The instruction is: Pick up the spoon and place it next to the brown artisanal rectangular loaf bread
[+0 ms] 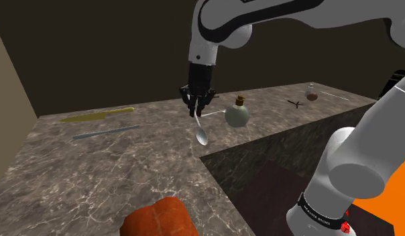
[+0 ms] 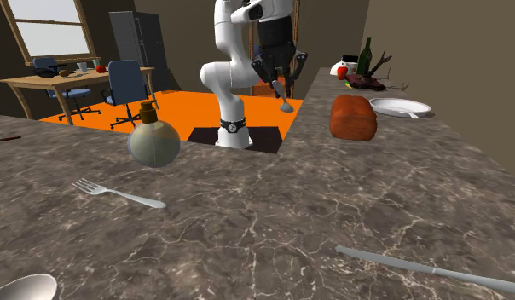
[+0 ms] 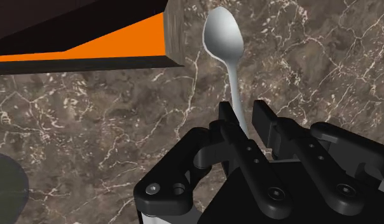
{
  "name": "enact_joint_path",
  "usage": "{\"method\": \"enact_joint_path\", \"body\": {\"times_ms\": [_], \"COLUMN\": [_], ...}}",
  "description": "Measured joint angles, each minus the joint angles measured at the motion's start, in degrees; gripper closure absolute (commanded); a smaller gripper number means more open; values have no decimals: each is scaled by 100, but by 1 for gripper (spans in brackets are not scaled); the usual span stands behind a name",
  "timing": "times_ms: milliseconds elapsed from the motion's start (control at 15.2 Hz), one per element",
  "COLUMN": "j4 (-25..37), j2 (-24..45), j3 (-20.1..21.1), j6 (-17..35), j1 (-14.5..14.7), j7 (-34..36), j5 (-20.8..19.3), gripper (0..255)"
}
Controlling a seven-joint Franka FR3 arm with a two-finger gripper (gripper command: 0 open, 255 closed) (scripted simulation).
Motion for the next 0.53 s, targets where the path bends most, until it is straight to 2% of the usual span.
{"method": "enact_joint_path", "body": {"times_ms": [528], "j4": [-1244], "j2": [-1434], "j3": [410], "j6": [-38], "j1": [392], "j7": [583], "j5": [417], "gripper": [255]}}
